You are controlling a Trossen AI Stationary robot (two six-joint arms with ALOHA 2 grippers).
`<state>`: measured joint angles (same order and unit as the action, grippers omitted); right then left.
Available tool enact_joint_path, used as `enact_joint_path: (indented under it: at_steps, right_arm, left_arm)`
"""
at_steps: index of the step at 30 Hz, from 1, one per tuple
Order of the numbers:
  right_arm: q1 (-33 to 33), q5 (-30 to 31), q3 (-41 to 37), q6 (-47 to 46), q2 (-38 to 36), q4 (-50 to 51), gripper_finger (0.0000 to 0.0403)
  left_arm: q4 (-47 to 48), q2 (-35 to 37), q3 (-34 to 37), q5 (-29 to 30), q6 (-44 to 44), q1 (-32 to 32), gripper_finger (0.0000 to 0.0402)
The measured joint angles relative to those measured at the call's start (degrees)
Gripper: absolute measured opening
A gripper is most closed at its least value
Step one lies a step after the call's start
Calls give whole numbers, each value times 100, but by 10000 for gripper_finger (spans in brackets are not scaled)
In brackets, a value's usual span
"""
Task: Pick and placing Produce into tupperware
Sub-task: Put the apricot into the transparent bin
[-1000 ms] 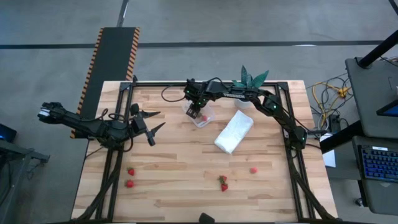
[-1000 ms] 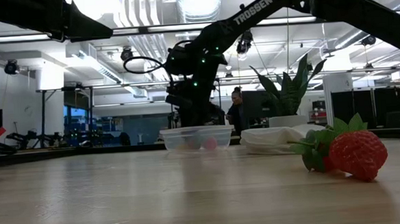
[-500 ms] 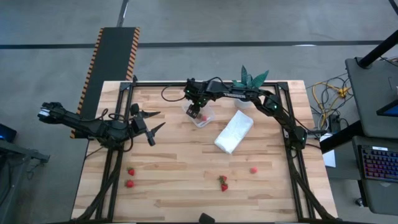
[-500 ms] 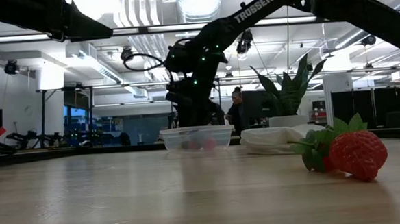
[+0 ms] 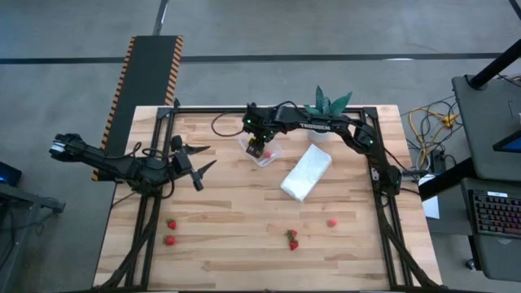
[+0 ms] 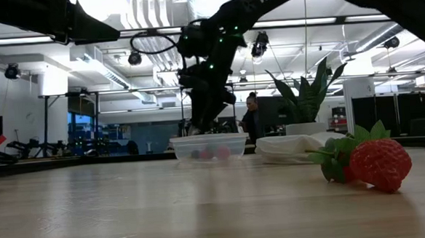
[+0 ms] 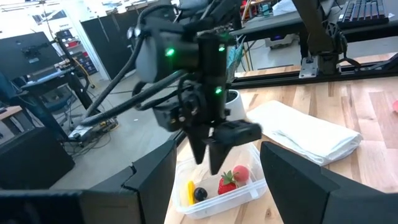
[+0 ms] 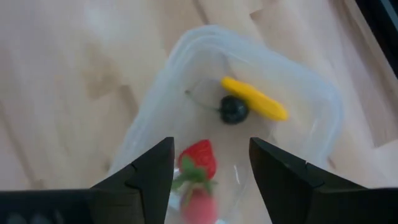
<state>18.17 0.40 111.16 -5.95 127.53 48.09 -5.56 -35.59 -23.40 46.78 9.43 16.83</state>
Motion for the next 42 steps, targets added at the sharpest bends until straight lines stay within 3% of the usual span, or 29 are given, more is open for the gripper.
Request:
enact_joint_path:
  at_steps: [10, 18, 22, 35, 42]
  right_arm:
    - [-543, 137, -1666, 89, -1282, -956, 200]
    - [-1170, 133, -3592, 194, -2680, -2738, 200]
    - [-1489, 132, -4348, 141, -3320, -3157, 200]
    - [-2482, -102, -5509, -2928, -4982, -2419, 200]
    - [-3160, -83, -5548, -3422, -5357, -1695, 200]
  left_arm:
    - [-46, -4, 0, -2, -13, 2, 219]
    - [-367, -131, -9, -2, -24, 1, 219]
    - [-631, -313, -11, -14, 0, 2, 219]
    - [-959, -764, -208, 2, 151, 2, 219]
    - [-1766, -1216, -244, -175, 85, -1, 219]
